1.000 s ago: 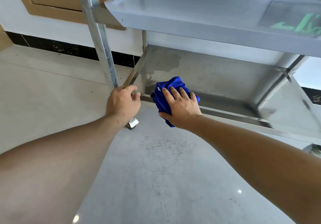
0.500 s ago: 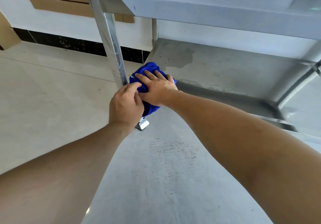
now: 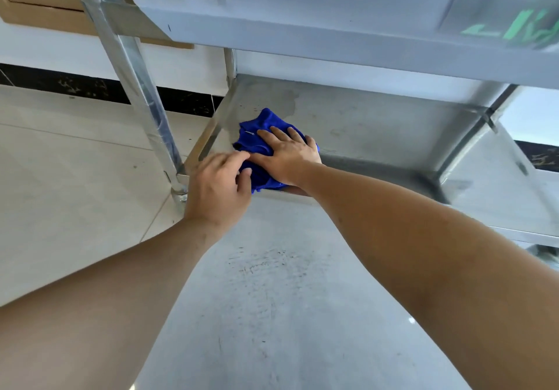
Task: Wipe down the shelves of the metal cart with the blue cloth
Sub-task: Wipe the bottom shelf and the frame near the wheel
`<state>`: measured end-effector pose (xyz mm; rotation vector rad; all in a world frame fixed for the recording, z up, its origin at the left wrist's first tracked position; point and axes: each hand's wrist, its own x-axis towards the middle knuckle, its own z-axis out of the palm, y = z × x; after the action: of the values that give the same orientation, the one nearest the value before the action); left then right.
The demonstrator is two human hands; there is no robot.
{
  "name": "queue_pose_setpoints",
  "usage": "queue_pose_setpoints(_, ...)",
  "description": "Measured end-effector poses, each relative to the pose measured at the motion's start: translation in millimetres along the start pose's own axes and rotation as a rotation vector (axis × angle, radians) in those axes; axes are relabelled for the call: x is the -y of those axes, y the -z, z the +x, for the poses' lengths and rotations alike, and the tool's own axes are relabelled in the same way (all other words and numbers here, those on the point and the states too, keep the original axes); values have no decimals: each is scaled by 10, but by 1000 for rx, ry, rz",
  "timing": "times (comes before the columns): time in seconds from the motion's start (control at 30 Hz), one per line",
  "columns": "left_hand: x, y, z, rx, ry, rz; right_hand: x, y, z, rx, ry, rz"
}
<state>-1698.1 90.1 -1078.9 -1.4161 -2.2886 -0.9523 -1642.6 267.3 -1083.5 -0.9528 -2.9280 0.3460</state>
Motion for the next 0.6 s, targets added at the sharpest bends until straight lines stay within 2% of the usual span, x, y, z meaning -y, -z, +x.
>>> queue_pose_setpoints(0.23, -680, -341, 112, 99, -21, -44, -1013, 219, -512, -39, -142, -31)
queue_pose_setpoints(0.37, -1058, -528, 137, 155, -91, -50, -1474, 328, -822, -57, -227, -41)
queue_pose_setpoints(0.6, -1559, -807, 161, 180, -178, -108, -2173, 454, -1284, -80, -386, -31)
